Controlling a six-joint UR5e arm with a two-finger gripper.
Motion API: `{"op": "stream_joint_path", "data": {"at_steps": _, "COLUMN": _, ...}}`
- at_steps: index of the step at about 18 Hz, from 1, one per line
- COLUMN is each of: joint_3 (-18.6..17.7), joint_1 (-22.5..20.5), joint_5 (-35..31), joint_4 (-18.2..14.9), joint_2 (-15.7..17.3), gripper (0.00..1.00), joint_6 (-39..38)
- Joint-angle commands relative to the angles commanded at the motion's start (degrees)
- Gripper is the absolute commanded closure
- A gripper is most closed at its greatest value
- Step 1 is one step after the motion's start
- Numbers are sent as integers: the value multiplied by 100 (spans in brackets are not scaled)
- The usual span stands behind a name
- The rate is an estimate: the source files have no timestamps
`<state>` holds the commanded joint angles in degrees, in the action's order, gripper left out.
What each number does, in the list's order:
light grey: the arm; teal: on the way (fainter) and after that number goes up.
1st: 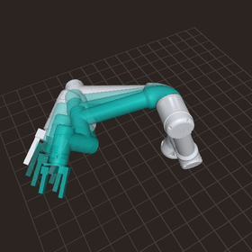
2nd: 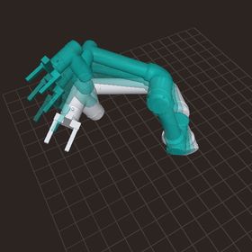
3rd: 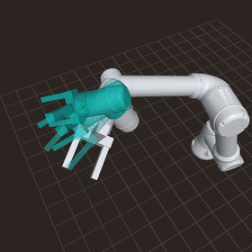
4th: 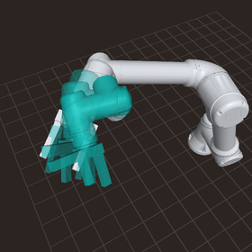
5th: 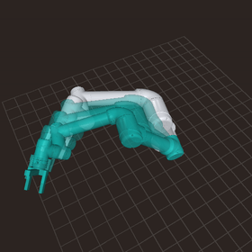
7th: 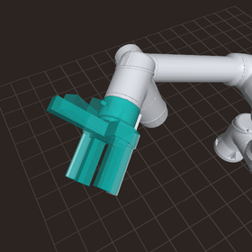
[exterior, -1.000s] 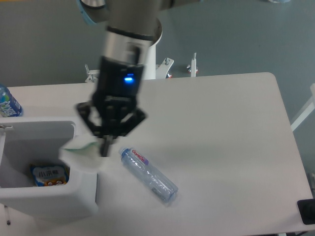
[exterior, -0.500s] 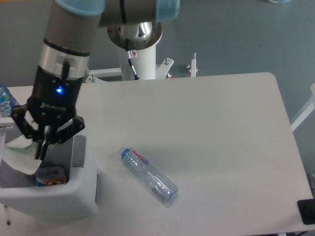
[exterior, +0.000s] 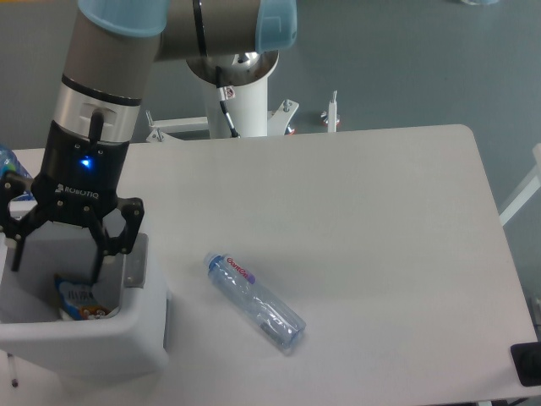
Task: Place the trash in the trash can
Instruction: 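Open the gripper to drop the paper into the bin, then move the open gripper over to the clear water bottle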
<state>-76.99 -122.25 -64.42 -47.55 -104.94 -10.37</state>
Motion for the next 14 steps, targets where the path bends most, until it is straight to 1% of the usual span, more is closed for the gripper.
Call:
{"op": "stream_joint_path", "data": {"at_steps": 5, "joint_3": 18, "joint_1": -597, "joint_5": -149, "joint_4": -18, "joint_2": 18, "gripper": 0, "joint_6": -386}}
{"op": "stream_joint_path", "data": {"at_steps": 11, "joint_3": -96, "joint_1": -1449, "joint_5": -404, "joint_4": -79, "joint_2": 0, "gripper": 0, "joint_6": -343}}
{"op": "stream_joint_path", "data": {"at_steps": 12, "joint_3": -114, "joint_1": -1581, "joint_5": -413, "joint_4": -175, "joint_2": -9, "gripper": 0, "joint_6": -326}}
{"op": "stream_joint_path", "data": {"at_steps": 14, "joint_3": -131, "joint_1": -1784, "joint_5": -413, "joint_4": -491, "joint_2": -52, "gripper": 0, "joint_6": -238}}
